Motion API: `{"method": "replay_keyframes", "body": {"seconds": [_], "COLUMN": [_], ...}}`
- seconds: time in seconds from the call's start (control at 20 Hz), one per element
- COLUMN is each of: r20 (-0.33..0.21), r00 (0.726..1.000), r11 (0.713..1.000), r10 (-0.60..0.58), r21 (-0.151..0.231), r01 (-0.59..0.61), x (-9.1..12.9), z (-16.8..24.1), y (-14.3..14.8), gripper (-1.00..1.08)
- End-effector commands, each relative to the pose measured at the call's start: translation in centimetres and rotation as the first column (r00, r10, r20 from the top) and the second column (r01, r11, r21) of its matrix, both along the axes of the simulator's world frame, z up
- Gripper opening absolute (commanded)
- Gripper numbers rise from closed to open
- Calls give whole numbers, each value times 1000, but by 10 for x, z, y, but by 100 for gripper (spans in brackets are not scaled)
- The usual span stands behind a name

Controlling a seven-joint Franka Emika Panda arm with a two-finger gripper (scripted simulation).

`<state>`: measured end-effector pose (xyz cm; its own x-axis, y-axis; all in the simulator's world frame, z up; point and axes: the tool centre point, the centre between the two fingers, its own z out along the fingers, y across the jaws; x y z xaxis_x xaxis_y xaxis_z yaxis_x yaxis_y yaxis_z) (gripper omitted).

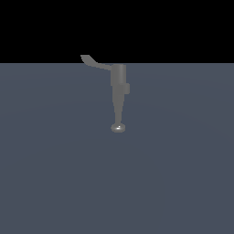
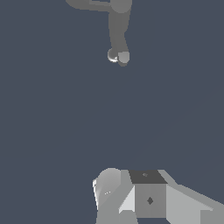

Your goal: Turn on the faucet by rotating a designated handle.

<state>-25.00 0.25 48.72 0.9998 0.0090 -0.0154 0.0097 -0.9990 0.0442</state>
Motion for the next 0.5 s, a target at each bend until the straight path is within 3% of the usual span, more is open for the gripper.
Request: {"method": "replay_keyframes", "body": {"seconds": [0.0,0.45], "r20": [1,5], "r00": [1000,989], "r11": [1000,989], "r10": [-19,-145], "r21": [2,16], "r01": [19,145], "x": [5,38], "z": [0,-2], "y": [1,7], "gripper": [-100,-100]}}
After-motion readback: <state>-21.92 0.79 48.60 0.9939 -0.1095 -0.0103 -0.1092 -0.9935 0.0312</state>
